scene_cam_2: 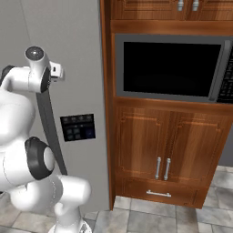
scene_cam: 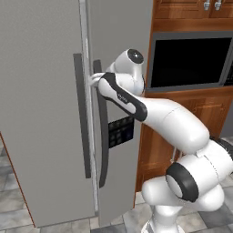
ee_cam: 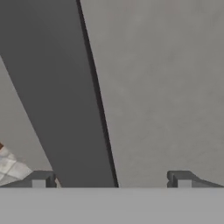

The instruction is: Take the bottled waters from the counter and place them in the freezer to freeze. Close the freezer door after placing the bottles.

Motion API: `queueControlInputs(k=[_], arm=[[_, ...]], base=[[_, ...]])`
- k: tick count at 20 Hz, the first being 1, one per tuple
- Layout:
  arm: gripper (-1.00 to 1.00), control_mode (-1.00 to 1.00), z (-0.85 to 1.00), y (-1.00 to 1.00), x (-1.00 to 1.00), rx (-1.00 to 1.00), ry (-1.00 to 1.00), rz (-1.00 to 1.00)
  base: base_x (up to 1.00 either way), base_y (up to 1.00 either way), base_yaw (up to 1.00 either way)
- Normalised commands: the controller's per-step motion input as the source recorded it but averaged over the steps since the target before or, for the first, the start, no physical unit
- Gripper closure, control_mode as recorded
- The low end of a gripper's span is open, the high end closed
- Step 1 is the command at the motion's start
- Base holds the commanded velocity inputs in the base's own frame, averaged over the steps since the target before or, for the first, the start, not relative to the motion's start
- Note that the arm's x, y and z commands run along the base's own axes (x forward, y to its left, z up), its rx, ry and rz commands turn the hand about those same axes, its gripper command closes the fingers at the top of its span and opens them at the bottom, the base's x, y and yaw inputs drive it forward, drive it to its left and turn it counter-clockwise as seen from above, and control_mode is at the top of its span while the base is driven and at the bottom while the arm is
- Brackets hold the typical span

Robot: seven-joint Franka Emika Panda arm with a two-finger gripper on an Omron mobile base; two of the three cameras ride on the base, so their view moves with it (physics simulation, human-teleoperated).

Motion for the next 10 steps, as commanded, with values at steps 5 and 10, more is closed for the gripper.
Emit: queueControlInputs(k=[5, 10], arm=[[-1.00, -1.00, 0.00, 0.03, 0.34, -0.04, -0.03, -0.04], [-1.00, -1.00, 0.00, 0.00, 0.28, -0.06, -0.01, -0.10]], base=[[0.00, 0.00, 0.00], [0.00, 0.00, 0.00]])
